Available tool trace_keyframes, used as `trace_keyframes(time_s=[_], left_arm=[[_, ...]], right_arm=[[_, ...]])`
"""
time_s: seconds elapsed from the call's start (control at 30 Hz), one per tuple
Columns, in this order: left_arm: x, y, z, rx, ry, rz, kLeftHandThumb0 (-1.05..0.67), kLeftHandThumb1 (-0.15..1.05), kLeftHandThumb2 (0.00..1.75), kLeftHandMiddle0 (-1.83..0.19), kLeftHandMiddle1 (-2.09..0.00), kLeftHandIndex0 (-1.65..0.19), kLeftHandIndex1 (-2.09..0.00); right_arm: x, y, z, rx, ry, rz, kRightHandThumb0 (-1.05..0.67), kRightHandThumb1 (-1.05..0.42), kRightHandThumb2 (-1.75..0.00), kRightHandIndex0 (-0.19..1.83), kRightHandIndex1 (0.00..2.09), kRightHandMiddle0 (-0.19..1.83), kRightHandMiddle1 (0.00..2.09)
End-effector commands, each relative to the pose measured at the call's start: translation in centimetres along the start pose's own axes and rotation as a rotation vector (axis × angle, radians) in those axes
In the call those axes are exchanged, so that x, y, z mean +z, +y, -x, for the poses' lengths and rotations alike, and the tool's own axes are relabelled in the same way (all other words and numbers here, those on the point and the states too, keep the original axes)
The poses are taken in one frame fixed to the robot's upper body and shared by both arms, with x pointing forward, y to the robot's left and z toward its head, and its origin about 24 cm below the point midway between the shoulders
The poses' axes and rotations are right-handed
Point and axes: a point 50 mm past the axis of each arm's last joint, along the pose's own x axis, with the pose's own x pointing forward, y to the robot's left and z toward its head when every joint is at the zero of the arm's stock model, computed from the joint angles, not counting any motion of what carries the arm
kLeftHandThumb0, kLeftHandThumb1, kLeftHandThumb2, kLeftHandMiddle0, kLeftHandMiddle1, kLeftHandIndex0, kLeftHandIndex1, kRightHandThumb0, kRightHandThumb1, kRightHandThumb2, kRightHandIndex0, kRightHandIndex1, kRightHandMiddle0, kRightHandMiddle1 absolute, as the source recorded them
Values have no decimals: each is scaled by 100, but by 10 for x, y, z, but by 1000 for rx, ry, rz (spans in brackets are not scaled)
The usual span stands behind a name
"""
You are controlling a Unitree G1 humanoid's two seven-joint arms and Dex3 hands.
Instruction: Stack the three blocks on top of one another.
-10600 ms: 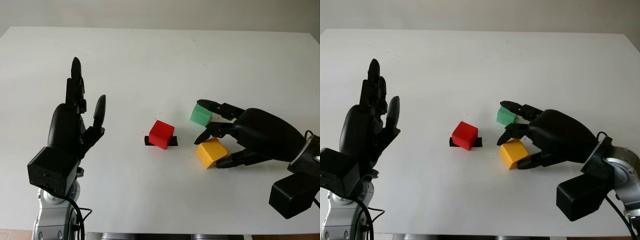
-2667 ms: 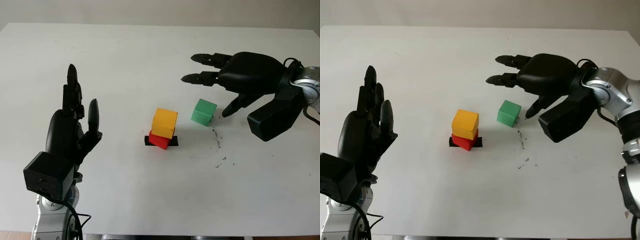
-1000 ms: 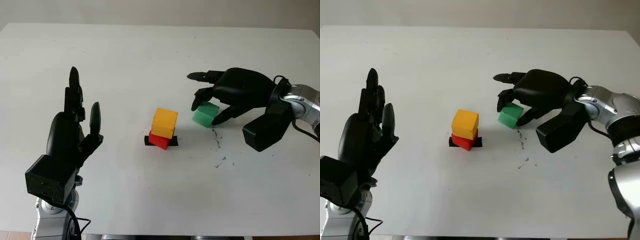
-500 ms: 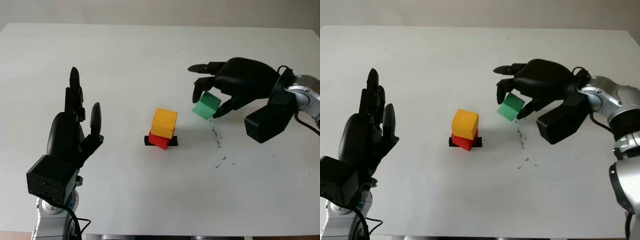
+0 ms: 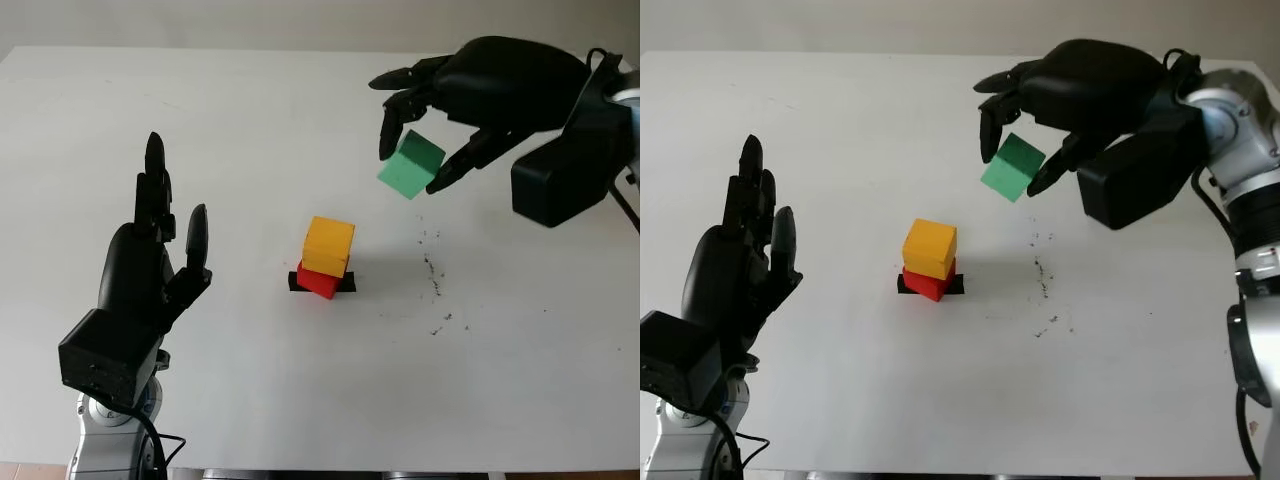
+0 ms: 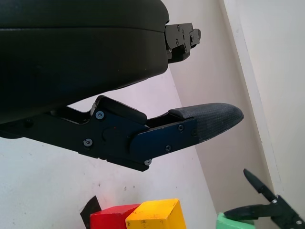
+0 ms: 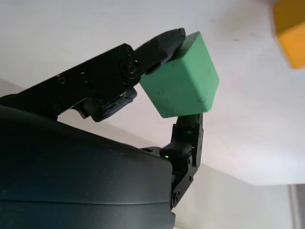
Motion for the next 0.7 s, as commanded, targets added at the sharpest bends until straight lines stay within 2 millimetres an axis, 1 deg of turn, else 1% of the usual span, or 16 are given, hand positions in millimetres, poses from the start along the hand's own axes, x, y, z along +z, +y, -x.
trace_keyframes(time_s=[0.0, 0.13, 0.27, 0.4, 0.47, 0.6, 0.67], left_arm=[[3, 0, -1, 2, -14, 2, -77, 105, 69, 14, -5, 15, -5], [3, -1, -2, 6, -16, 5, -76, 105, 69, 15, -5, 15, -5], [2, -1, -2, 9, -14, 9, -76, 105, 70, 16, -5, 16, -5], [3, -2, -2, 13, -7, 14, -78, 105, 71, 17, -5, 17, -5], [3, -2, -2, 11, -7, 16, -78, 105, 72, 18, -5, 18, -4], [2, -3, -1, 12, -10, 23, -78, 105, 72, 18, -5, 18, -5], [2, -3, 0, 14, -10, 25, -78, 105, 72, 18, -5, 17, -5]], right_arm=[[13, -24, -3, -19, -36, 17, -41, -85, -5, 33, 8, 68, 105], [31, -43, -12, 3, -81, -34, -39, -82, -4, 35, 8, 71, 106], [46, -53, -20, 41, -105, -61, -37, -80, -5, 37, 8, 73, 108], [60, -56, -26, 84, -136, -42, -37, -80, -5, 37, 8, 74, 105], [64, -54, -29, 96, -161, -29, -39, -81, -6, 37, 7, 74, 105], [68, -49, -34, 128, -189, -6, -43, -85, -6, 35, 6, 67, 112], [69, -46, -36, 141, -205, 4, -42, -86, -6, 34, 5, 64, 116]])
